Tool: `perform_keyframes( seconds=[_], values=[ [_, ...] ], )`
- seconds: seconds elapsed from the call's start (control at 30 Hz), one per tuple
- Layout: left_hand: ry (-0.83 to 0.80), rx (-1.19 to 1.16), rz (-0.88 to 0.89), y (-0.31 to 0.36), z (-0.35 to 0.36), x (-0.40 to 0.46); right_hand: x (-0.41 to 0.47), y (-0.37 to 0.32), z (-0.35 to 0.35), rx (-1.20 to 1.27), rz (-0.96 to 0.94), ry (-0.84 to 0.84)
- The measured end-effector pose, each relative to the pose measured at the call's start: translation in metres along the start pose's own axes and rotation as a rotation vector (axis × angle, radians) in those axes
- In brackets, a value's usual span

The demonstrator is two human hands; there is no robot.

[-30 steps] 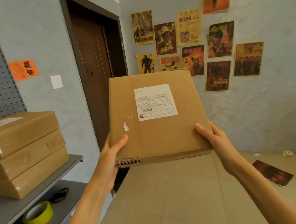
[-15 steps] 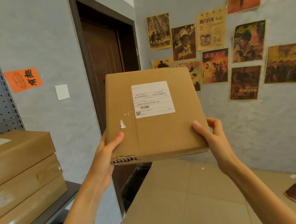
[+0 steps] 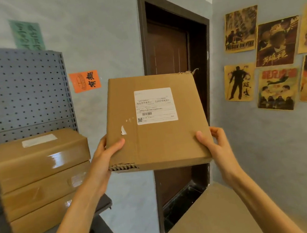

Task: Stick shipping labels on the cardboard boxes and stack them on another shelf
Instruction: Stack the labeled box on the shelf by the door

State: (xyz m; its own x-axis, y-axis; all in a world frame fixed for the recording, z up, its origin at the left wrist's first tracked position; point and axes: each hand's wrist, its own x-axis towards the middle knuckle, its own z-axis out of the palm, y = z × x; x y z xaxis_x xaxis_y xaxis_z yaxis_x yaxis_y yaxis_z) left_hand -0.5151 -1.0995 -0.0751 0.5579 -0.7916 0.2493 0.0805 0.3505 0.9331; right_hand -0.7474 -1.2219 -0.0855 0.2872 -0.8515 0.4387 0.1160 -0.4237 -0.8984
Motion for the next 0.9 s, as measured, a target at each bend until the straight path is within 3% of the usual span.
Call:
perform_keyframes(
  seconds=[0.33,0.63,0.73,0.9],
  values=[
    [0.354,0.121,0.125,0.031,-0.046,-0.022,0.068,0.012,0.079,0.217,-0.009,-0.398],
    [0.534,0.22,0.171,0.077,-0.118,-0.043,0.065,0.005,0.181,0.314,-0.074,-0.762],
    [0.526,0.236,0.196,0.091,-0.14,-0.036,0.069,0.0,0.213,0.318,-0.113,-0.794],
    [0.405,0.344,0.322,0.107,-0.176,-0.015,0.088,-0.009,0.261,0.35,-0.126,-0.673]
  ],
)
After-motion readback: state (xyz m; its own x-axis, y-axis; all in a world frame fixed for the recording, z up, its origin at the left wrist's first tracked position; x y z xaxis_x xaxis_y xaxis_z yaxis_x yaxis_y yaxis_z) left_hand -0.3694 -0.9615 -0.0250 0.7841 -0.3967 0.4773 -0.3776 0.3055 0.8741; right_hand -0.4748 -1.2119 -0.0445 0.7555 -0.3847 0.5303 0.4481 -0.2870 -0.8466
